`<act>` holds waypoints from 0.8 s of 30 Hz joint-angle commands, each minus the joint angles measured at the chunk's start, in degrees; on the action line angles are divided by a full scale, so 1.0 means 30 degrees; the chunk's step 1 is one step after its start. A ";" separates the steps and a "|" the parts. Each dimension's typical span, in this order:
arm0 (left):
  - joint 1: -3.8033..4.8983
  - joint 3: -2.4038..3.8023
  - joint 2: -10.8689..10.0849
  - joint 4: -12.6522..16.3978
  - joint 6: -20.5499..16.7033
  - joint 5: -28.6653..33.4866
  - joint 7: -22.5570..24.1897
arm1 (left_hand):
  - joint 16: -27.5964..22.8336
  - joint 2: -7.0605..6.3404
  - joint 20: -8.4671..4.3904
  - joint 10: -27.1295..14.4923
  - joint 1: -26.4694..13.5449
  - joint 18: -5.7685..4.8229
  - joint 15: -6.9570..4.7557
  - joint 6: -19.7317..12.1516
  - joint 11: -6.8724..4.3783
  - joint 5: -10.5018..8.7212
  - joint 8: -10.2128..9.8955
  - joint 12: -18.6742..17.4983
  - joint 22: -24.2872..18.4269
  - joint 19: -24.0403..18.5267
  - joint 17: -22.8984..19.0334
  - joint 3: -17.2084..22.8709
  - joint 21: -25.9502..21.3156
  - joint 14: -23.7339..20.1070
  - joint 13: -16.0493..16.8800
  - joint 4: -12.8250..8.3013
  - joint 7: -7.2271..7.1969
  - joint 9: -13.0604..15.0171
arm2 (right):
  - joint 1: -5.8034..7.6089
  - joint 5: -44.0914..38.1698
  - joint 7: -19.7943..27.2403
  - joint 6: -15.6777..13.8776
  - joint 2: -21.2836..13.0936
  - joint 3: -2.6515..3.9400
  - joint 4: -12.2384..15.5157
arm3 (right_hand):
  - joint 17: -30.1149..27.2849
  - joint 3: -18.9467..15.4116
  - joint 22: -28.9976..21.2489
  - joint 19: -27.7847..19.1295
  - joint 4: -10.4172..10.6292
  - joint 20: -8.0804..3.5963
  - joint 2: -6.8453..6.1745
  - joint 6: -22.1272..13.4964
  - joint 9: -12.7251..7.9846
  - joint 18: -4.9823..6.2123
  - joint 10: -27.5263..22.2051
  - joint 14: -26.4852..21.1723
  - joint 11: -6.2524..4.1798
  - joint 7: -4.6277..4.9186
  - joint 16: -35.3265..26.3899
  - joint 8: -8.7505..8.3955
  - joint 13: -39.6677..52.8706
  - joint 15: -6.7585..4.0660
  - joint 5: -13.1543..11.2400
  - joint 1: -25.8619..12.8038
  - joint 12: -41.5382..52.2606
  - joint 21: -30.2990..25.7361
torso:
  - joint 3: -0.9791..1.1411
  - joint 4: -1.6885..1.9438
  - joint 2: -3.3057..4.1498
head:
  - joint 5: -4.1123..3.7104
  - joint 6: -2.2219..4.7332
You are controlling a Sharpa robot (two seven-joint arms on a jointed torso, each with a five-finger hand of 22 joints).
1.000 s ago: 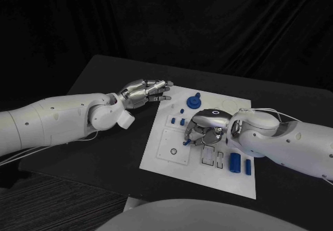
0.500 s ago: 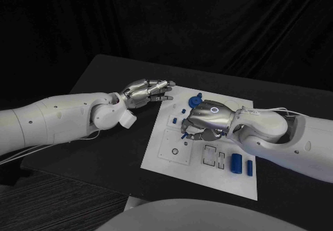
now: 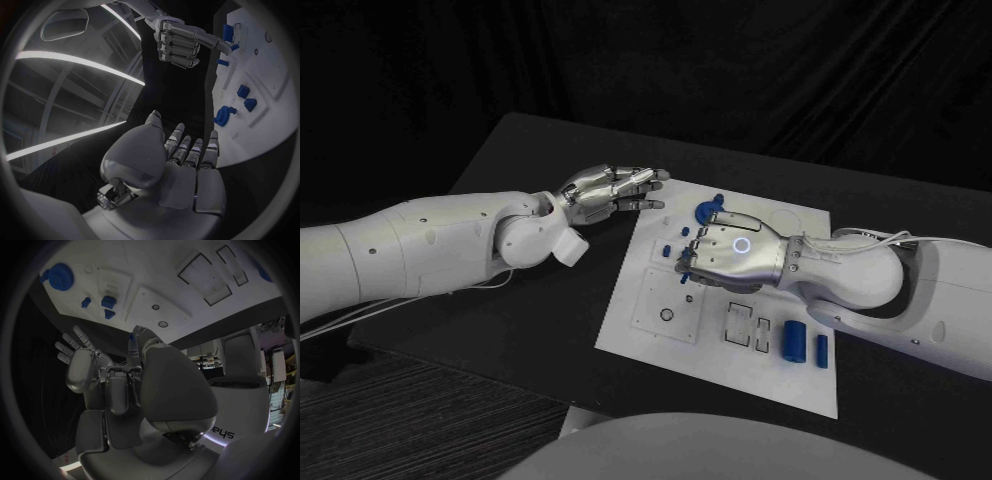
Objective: Assemble the parts on the task board
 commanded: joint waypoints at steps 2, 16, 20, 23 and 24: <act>-0.0051 0.0016 0.0091 -0.0002 0.0313 0.0098 0.0166 | 0.0092 -0.0021 0.0009 -0.0014 0.0161 0.0067 0.0119 -0.0130 0.0107 0.0115 0.0029 0.0048 -0.0017 0.0127 0.0026 0.0000 0.0123 -0.0021 0.0014 -0.0061 0.0063 -0.0010 | 0.0036 -0.2934 -0.0107 -0.0534 -0.0066 0.0009 0.0123 | 0.5031 0.0054 0.3035 -0.0191 -0.0229 0.0043 -0.0160 -0.0052 0.0187 0.0314 0.2002 0.2018 -0.0150 -0.0156 0.0051 0.0116 0.5031 -0.0034 0.0144 0.0054 0.0068 -0.0210 | 0.0004 -0.0050 -0.0018 | 0.0099 0.0001; -0.0134 0.0016 0.0183 0.0070 0.0291 0.0098 0.0228 | 0.0098 -0.0008 0.0010 -0.0028 0.0168 0.0058 0.0129 -0.0119 0.0104 0.0128 0.0034 0.0045 -0.0036 0.0121 0.0027 0.0004 0.0120 -0.0024 0.0012 -0.0052 0.0068 -0.0008 | 0.0019 -0.3868 -0.0114 -0.0159 -0.0218 0.0006 0.0177 | 0.5031 0.0236 0.3014 -0.0463 -0.0436 0.0156 -0.0112 -0.0107 0.0771 0.0316 0.2002 0.2018 -0.0138 -0.0287 0.0051 0.0204 0.5031 0.0070 -0.0421 0.0026 0.0068 -0.0373 | 0.0056 -0.0163 -0.0262 | 0.0406 0.0001; -0.0171 0.0016 0.0037 0.0224 0.0139 0.0099 0.0519 | 0.0650 0.0000 0.0011 0.0605 0.0348 0.0043 0.0131 0.0072 0.0233 0.0193 0.0132 0.0630 0.0180 0.0351 0.0148 0.0073 0.0256 0.0453 0.0160 -0.0128 0.0132 0.0022 | -0.0072 -0.3837 -0.0423 -0.1102 -0.0458 0.0004 0.0194 | 0.5031 0.0200 0.3089 -0.0326 -0.0350 0.0216 -0.0050 0.0008 0.1149 0.0256 0.2002 0.2018 -0.0195 -0.0419 0.0051 0.0347 0.5031 0.0055 -0.0765 -0.0266 0.0068 -0.0075 | 0.0069 -0.0185 -0.0427 | 0.0436 0.0001; -0.0205 0.0016 -0.0083 0.0307 0.0009 0.0099 0.0809 | 0.1356 -0.0027 0.0004 0.1383 0.0644 0.0091 0.0017 0.0344 0.0536 0.0420 0.0250 0.1464 0.0416 0.0712 0.0274 0.0149 0.0441 0.1089 0.0289 -0.0191 0.0178 0.0055 | -0.0112 -0.3044 -0.0674 -0.1631 -0.0638 0.0005 0.0150 | 0.5031 0.0161 0.3137 -0.0216 -0.0263 0.0219 -0.0049 -0.0072 0.1296 0.0225 0.2002 0.2018 -0.0211 -0.0515 0.0051 0.0336 0.5031 0.0057 -0.0977 -0.0441 0.0068 0.0118 | 0.0065 -0.0155 -0.0581 | 0.0364 0.0001; -0.0221 0.0016 -0.0122 0.0328 -0.0033 0.0099 0.0896 | 0.1503 -0.0045 0.0006 0.1543 0.0841 0.0100 0.0027 0.0462 0.0553 0.0644 0.0297 0.1679 0.0522 0.0866 0.0290 0.0217 0.0518 0.1218 0.0312 -0.0288 0.0164 0.0067 | -0.0121 -0.2621 -0.0763 -0.1756 -0.0686 0.0005 0.0119 | 0.5031 0.0160 0.3149 -0.0188 -0.0256 0.0197 -0.0053 -0.0098 0.1318 0.0226 0.2002 0.2018 -0.0213 -0.0490 0.0051 0.0327 0.5031 0.0075 -0.0994 -0.0458 0.0068 0.0165 | 0.0073 -0.0202 -0.0674 | 0.0399 0.0001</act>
